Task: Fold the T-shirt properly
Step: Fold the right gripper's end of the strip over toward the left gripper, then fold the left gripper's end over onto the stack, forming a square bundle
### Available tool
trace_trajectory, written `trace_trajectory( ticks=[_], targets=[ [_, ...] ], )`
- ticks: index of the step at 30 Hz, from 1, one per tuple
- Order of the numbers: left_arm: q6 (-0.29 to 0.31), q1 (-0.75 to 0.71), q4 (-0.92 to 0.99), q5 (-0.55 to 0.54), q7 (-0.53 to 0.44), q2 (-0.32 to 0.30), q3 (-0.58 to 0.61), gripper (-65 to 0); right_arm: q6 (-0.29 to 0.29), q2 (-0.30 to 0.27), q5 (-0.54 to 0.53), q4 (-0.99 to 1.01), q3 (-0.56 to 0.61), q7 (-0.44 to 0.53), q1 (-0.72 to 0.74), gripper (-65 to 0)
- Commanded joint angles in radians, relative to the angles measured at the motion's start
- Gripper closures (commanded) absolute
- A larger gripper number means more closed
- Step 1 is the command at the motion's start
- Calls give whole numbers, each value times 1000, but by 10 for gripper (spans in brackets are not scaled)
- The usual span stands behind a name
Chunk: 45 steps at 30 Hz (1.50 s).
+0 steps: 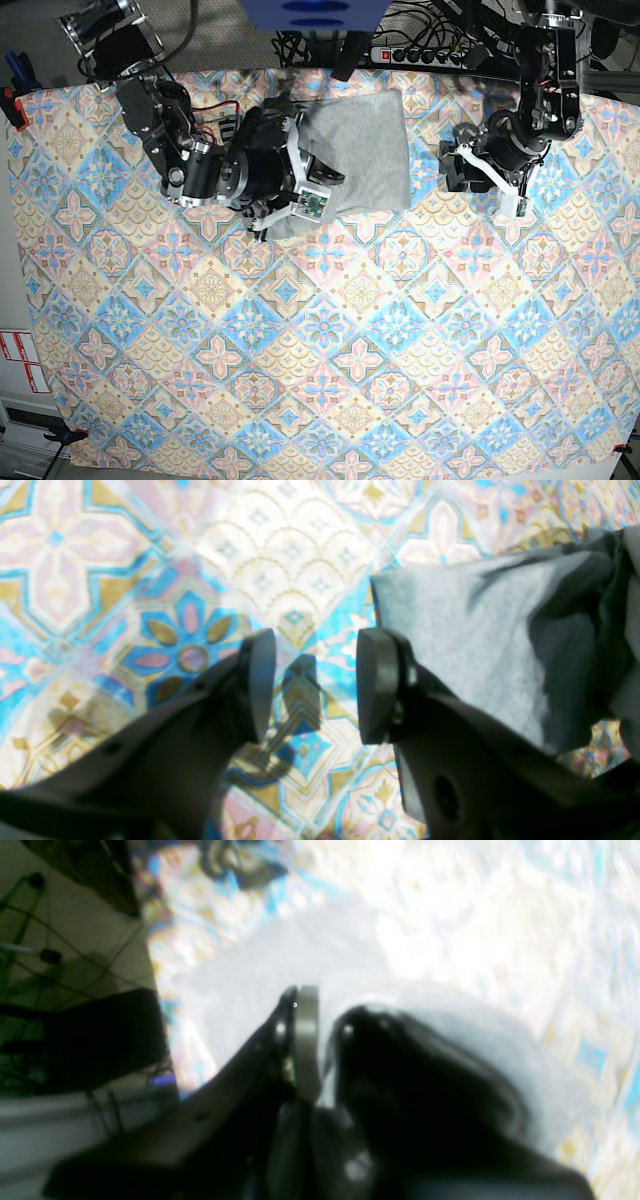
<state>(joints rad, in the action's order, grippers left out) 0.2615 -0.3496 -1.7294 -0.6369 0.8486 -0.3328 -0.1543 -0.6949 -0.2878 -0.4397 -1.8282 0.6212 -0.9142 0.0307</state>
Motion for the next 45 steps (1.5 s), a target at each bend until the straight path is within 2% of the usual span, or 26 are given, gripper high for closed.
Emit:
trace_trajectory(
  ticks=[1, 8, 13, 16, 20, 23, 27, 30, 33, 37, 42, 45],
  targets=[
    [5, 1, -16, -11, -13, -10, -6, -262, -3, 22, -20, -6, 16, 30, 25, -7],
    [5, -26, -16, -11, -13, -5, -83, -262, -3, 86, -20, 112, 104, 30, 85, -10],
    [6, -29, -16, -13, -13, -7, -104, -262, -3, 124, -20, 238, 107, 66, 105, -21],
    [6, -29, -16, -13, -13, -7, -104, -262, -3, 121, -20, 267, 104, 123, 110, -87],
    [6, -29, -16, -13, -13, -7, -100, -262, -3, 118, -21, 241, 104, 126, 107, -215],
    [6, -24, -16, -13, -13, -5, -97, -262, -3, 88, -21, 192, 104, 131, 107, -253],
    [6, -24, -16, -13, -13, -5, -97, -262, -3, 45, -24, 114, 67, 132, 87, -221],
    [8, -24, -16, -13, -13, -5, -100, -262, -3, 22, -23, 92, -59, 132, 16, -178],
    [8, -24, -16, -13, -13, -5, -98, -262, -3, 22, -21, 117, -160, 129, -41, -130],
    [8, -22, -19, -19, -13, -4, -89, -262, -3, 25, -21, 196, -162, 134, -47, -77],
    [8, -30, -100, -19, -12, -4, 2, -261, -3, 26, -20, 269, -171, 137, -41, -71],
    [8, -58, -142, -19, -12, -12, 77, -204, -3, 26, -20, 272, -172, 162, 8, -69]
  ],
)
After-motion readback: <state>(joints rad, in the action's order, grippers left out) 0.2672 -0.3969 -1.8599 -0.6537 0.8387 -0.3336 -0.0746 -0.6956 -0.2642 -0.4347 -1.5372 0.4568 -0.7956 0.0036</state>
